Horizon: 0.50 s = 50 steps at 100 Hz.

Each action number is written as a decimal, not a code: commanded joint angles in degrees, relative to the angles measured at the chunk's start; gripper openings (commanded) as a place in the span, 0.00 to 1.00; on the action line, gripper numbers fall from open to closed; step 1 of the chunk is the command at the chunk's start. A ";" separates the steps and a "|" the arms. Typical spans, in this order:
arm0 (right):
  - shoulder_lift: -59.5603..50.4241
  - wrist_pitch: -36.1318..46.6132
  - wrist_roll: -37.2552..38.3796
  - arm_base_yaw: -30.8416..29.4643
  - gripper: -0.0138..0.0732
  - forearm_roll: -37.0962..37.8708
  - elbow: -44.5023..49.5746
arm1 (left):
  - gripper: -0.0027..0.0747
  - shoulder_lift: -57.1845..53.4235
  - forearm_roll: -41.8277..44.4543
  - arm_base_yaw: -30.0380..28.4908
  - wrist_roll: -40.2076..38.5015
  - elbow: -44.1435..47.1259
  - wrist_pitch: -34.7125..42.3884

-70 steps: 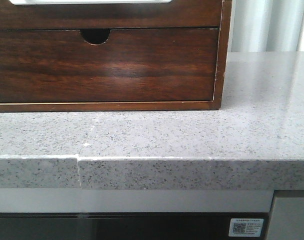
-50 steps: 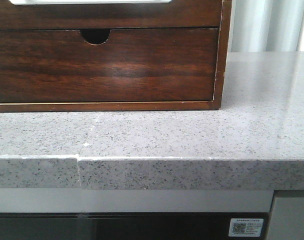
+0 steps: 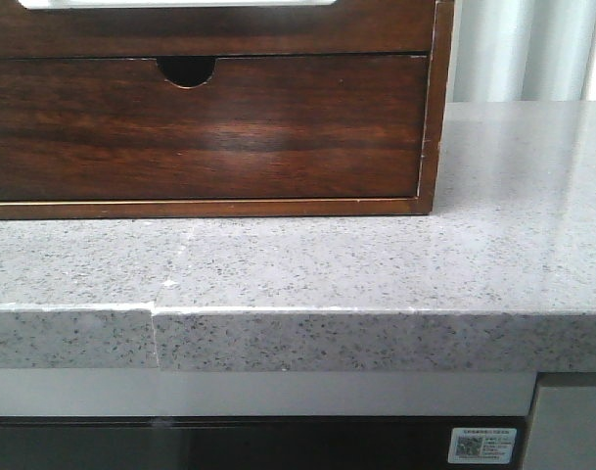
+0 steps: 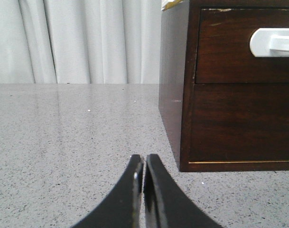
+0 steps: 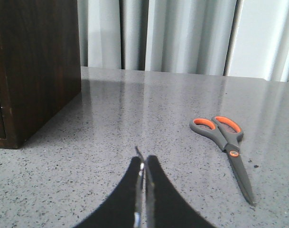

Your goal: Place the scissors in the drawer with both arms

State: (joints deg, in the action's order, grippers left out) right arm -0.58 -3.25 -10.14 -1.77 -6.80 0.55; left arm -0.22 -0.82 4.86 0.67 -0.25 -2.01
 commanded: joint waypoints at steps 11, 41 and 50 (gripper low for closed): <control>-1.18 6.01 -0.40 -0.28 0.08 -1.00 0.58 | 0.01 -1.74 -0.66 0.47 -0.67 1.98 6.05; 0.65 -4.48 -0.40 -0.28 0.08 -4.28 -11.83 | 0.01 -0.48 -7.21 0.47 -0.67 -10.52 1.06; 3.77 -8.79 -0.40 -0.28 0.08 -4.28 -17.18 | 0.01 1.83 -7.21 0.47 -0.67 -16.06 -3.89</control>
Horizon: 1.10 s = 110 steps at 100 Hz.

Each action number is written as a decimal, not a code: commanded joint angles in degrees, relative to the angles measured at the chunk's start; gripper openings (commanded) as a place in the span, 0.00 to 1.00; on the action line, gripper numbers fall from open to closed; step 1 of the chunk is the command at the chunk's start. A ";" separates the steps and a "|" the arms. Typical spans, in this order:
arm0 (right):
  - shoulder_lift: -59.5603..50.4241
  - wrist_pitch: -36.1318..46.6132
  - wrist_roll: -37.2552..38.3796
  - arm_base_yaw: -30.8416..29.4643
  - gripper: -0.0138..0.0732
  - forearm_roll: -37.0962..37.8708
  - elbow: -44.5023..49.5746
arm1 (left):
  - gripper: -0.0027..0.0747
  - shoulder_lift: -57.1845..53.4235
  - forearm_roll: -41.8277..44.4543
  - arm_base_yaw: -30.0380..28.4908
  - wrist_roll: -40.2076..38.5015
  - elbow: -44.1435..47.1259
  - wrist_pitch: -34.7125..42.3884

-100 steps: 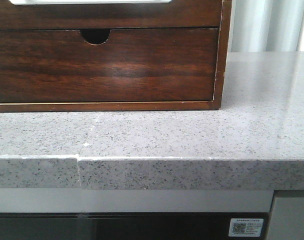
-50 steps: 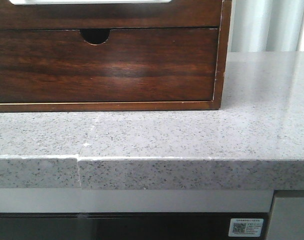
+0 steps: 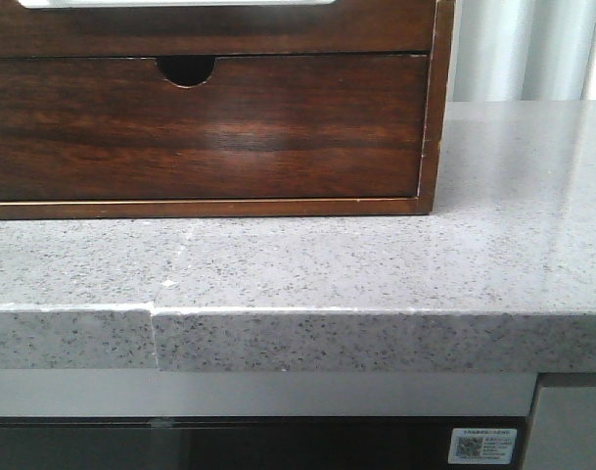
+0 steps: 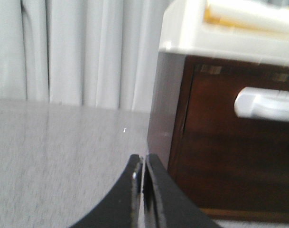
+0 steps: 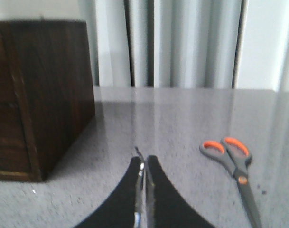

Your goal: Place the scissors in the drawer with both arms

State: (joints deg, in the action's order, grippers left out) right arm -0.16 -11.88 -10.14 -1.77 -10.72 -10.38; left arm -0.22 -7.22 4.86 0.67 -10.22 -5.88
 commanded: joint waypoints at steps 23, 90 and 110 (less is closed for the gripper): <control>16.30 -9.89 -0.40 -0.28 0.08 -0.25 -19.55 | 0.01 12.15 0.14 0.47 0.19 -19.62 -10.45; 26.23 -9.86 -0.40 -0.28 0.08 -0.35 -23.31 | 0.01 18.34 0.77 0.47 0.24 -23.53 -10.98; 26.23 -9.72 -0.40 -0.28 0.08 -0.35 -23.31 | 0.01 18.34 0.77 0.47 0.24 -23.53 -10.98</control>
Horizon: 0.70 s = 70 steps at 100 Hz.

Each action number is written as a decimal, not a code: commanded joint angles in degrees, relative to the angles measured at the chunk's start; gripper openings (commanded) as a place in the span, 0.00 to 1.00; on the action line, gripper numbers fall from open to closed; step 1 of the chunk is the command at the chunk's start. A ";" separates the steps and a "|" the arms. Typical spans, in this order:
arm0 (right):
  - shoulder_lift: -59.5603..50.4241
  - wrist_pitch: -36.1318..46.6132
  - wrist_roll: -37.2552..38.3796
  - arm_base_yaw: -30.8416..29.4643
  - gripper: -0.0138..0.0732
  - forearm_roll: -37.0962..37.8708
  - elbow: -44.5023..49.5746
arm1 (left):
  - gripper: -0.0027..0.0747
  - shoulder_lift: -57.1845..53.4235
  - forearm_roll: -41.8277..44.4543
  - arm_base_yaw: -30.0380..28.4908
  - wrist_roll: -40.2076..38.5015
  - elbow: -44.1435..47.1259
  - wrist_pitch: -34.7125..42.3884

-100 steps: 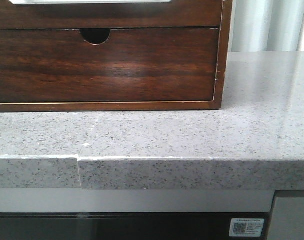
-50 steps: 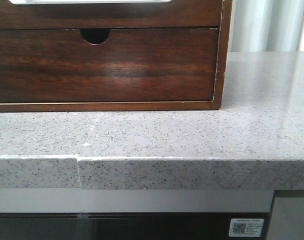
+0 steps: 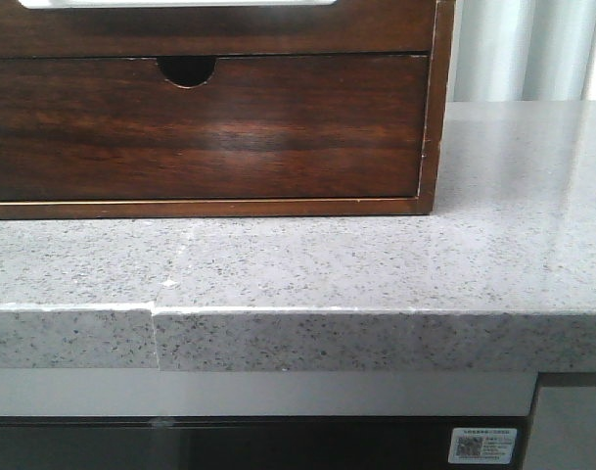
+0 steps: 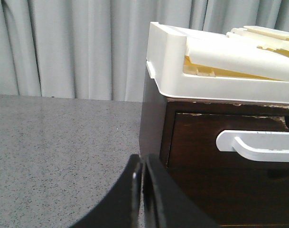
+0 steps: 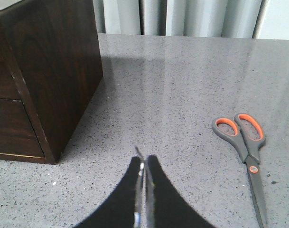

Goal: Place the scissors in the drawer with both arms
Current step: 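Hook the left gripper around the white drawer handle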

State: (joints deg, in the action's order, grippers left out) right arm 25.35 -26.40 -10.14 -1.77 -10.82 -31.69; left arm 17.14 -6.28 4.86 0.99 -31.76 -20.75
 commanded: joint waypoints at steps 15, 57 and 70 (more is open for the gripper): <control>0.72 5.73 -0.40 -0.28 0.16 -0.15 -2.00 | 0.02 0.98 -0.17 0.47 -0.07 -1.99 3.89; 0.72 10.71 -0.40 -0.28 0.69 -0.06 -2.00 | 0.74 0.98 2.32 0.47 -0.07 -1.91 0.45; 0.72 10.71 -0.40 -0.28 0.69 -0.06 -2.00 | 0.74 0.98 -0.32 0.47 -0.07 -1.91 0.45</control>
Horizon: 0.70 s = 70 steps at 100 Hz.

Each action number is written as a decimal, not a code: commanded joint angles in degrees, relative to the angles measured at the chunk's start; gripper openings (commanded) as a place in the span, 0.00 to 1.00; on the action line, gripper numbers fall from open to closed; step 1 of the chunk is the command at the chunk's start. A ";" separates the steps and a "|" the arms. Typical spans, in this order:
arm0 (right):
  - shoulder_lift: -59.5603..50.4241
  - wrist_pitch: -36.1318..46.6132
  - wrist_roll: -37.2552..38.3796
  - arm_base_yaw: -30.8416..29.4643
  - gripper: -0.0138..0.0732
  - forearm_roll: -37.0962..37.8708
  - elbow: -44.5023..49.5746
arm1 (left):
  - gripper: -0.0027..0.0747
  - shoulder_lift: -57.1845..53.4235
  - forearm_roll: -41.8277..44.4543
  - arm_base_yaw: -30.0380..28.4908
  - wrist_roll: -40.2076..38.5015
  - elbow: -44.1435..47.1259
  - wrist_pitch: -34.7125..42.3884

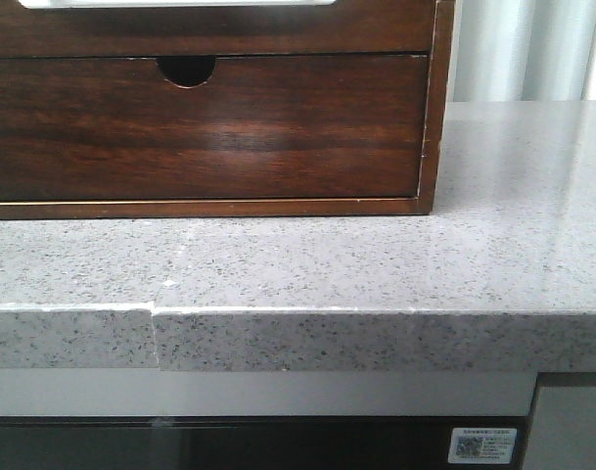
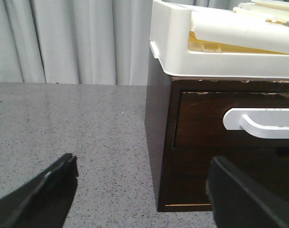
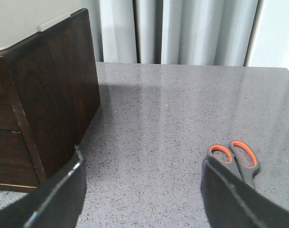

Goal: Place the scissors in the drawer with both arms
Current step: 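Hook the left gripper around the white drawer handle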

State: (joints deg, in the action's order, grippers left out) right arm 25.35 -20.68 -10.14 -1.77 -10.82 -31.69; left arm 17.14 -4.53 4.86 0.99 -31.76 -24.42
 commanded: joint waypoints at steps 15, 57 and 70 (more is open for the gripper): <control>0.72 4.99 -0.40 -0.28 0.69 -0.16 -2.00 | 0.74 0.98 -8.65 0.47 -0.07 -1.91 4.37; 0.72 4.99 -0.40 -0.28 0.69 -0.26 -2.00 | 0.74 7.04 -53.27 0.47 -0.07 4.59 8.37; 0.72 4.99 -0.40 -0.28 0.69 -0.26 -2.00 | 0.74 13.74 -58.26 0.47 3.00 3.27 4.82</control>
State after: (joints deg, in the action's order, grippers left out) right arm 25.35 -20.28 -10.14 -1.77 -10.82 -31.69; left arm 26.74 -57.40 4.86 1.67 -25.95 -19.67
